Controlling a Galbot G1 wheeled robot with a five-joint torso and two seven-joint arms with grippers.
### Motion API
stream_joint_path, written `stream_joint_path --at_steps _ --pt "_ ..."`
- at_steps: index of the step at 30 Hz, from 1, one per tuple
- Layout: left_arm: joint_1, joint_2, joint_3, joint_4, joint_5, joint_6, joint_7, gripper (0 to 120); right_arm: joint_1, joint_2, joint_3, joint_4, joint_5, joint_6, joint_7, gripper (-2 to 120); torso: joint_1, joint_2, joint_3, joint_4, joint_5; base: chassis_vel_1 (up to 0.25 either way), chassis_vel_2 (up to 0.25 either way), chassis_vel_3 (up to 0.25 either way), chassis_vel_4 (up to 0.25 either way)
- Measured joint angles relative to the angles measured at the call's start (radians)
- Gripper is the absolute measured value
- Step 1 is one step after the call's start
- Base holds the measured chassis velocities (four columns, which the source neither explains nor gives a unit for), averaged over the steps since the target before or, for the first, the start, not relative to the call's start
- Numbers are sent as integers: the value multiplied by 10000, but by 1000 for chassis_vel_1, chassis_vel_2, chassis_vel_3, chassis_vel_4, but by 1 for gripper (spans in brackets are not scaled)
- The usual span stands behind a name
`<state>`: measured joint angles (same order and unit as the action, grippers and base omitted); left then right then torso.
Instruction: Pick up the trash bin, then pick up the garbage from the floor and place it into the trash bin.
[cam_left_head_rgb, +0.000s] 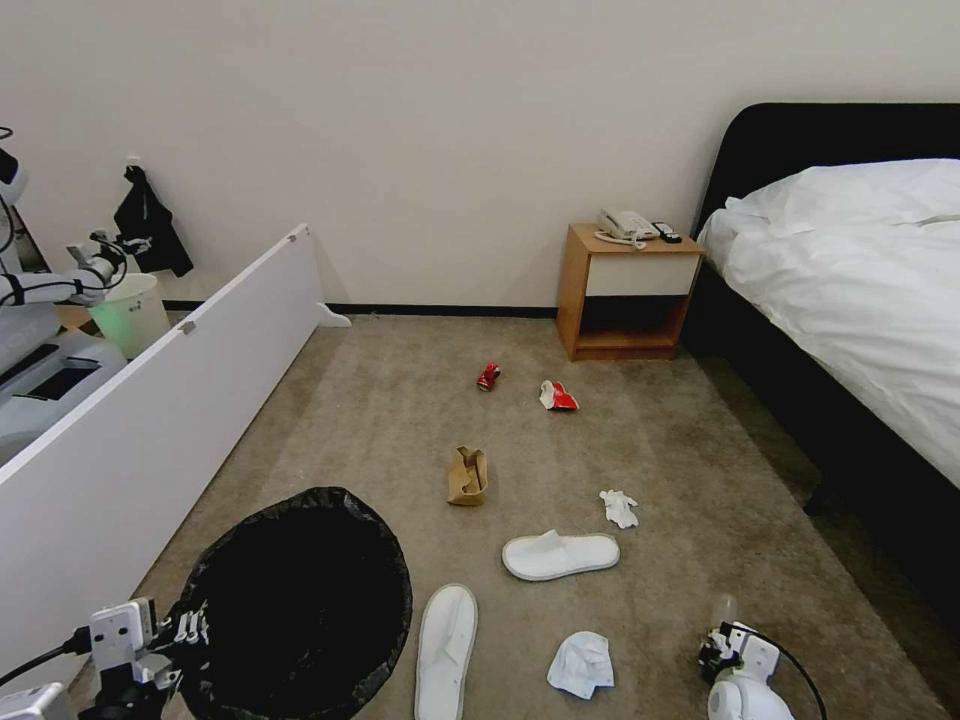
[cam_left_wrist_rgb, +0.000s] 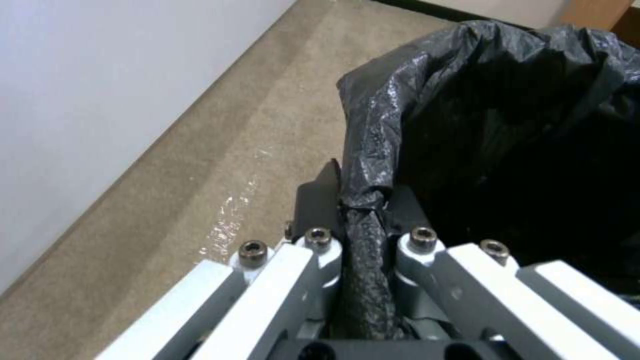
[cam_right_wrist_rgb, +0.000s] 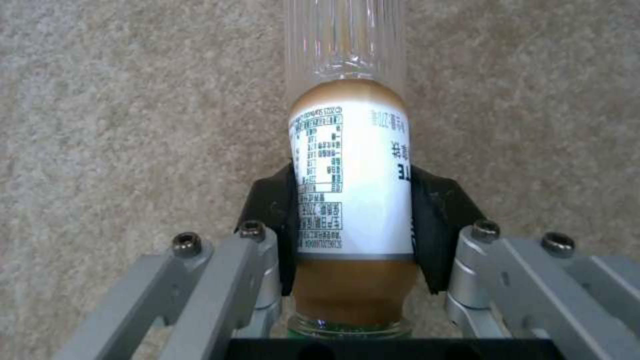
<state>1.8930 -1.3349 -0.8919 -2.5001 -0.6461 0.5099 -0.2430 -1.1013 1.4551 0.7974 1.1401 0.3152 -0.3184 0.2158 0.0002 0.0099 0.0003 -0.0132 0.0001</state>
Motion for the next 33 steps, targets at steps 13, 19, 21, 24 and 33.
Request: stream_joint_path --at_steps 13,19,21,24,33 --pt "54 145 -40 0 -126 7 46 4 -1395 -761 -144 2529 1051 1002 -887 33 0 0 0 0 1 0 0 0 0" --pt "83 252 -52 1 -228 173 114 4 -3292 -2289 -526 5733 1783 2754 -2199 33 -1 0 -1 -1 -5 0 0 0 0" --pt "88 244 87 1 -180 222 117 4 -3711 -3103 -548 6707 2028 3763 -2763 33 -1 0 -1 -1 2 0 0 0 0" --pt "168 408 173 0 -172 282 134 4 -3988 -3905 -593 7491 2498 4148 -3042 33 0 0 0 3 -4 0 0 0 0" --pt "107 677 165 0 -451 541 113 4 -4576 -6046 -697 9723 4489 4790 -3437 33 0 0 0 -1 -1 0 0 0 0"
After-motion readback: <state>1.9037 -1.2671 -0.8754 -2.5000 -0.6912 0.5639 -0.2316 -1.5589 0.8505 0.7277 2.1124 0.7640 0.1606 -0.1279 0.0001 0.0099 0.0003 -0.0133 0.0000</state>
